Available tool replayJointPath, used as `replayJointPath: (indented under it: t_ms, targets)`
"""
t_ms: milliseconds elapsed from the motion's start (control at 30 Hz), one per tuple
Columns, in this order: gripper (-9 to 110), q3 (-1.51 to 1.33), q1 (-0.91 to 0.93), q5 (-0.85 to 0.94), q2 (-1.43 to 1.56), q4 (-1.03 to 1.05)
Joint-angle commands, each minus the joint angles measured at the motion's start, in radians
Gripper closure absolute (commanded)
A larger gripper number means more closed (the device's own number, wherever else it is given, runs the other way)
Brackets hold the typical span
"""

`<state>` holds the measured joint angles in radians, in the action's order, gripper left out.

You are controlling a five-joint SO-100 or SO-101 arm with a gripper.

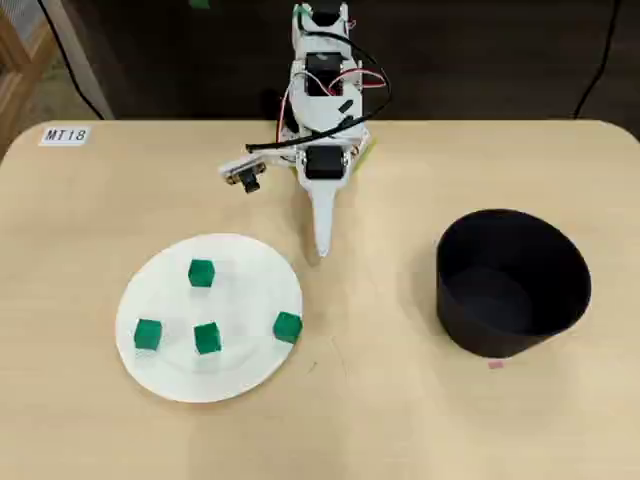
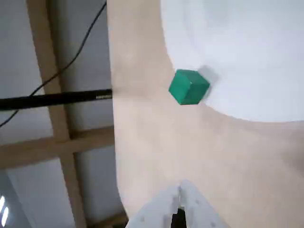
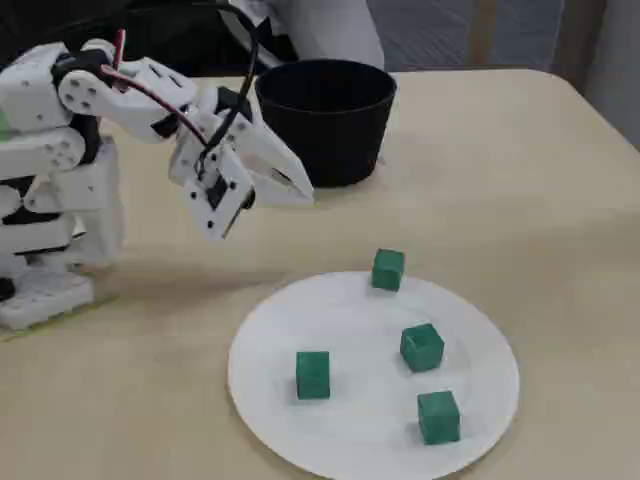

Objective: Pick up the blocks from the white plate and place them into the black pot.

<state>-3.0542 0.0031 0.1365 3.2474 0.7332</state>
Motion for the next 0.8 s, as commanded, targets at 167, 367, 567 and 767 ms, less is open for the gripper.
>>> replayJointPath:
  t_ms: [167,367,567,767]
  targets:
    - [104,0.097,0.219,-0.032,0.0,0.209]
    - [104,0.141,0.216,-0.031,-0.005,0.218]
    - [104,0.606,0.163,0.011,-0.405,0.242]
    - [104,1.235,0.307,0.141,-0.874,0.508]
